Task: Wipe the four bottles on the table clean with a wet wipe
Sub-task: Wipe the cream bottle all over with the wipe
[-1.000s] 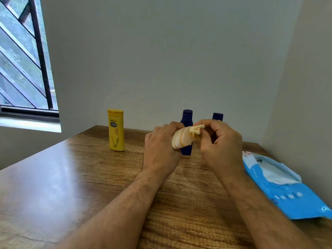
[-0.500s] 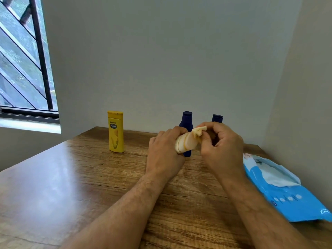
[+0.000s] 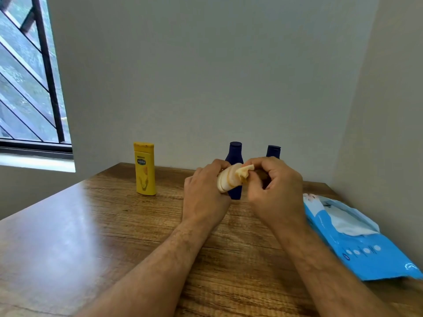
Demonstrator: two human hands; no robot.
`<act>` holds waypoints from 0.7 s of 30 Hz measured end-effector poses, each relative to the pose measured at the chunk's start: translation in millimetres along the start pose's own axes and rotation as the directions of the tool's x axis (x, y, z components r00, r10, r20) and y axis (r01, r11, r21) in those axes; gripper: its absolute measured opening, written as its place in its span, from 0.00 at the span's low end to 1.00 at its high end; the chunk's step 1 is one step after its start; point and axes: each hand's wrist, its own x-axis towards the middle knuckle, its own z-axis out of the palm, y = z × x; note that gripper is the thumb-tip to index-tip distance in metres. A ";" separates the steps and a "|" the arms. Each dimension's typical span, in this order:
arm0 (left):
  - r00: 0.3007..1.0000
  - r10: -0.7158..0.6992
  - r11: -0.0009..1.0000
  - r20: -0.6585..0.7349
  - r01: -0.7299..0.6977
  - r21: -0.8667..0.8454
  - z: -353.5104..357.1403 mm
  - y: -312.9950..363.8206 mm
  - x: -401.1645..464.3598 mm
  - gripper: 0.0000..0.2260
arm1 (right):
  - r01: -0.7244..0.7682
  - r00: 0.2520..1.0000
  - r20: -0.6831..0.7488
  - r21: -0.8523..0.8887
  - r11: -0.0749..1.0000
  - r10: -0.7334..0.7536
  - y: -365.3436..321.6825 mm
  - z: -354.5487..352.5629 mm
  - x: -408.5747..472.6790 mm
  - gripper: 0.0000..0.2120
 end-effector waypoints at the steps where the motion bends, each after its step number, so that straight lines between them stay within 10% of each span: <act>1: 1.000 -0.013 1.000 -0.010 0.013 0.006 -0.4 -2.3 0.5 0.21 | 0.046 0.997 0.058 0.018 0.999 -0.047 -2.6 -0.4 -1.2 0.08; 6: 0.995 0.091 0.991 0.032 -0.094 0.097 -1.6 -6.0 1.7 0.19 | 0.058 0.998 0.003 -0.001 0.998 -0.058 -6.0 1.6 -0.1 0.08; 10: 0.993 -0.049 0.962 0.105 0.075 -0.263 2.4 1.5 3.1 0.22 | -0.217 0.947 -0.225 0.083 0.973 0.230 7.5 -3.2 8.2 0.05; 17: 0.859 -0.257 0.264 0.442 0.503 -0.823 0.7 -1.0 7.3 0.32 | -0.360 0.932 0.028 0.168 0.918 0.360 4.8 1.1 5.7 0.04; 21: 0.831 -0.284 0.220 0.478 0.542 -0.811 -4.4 3.0 8.6 0.23 | -0.338 0.936 0.188 0.242 0.909 0.298 0.0 2.9 1.4 0.05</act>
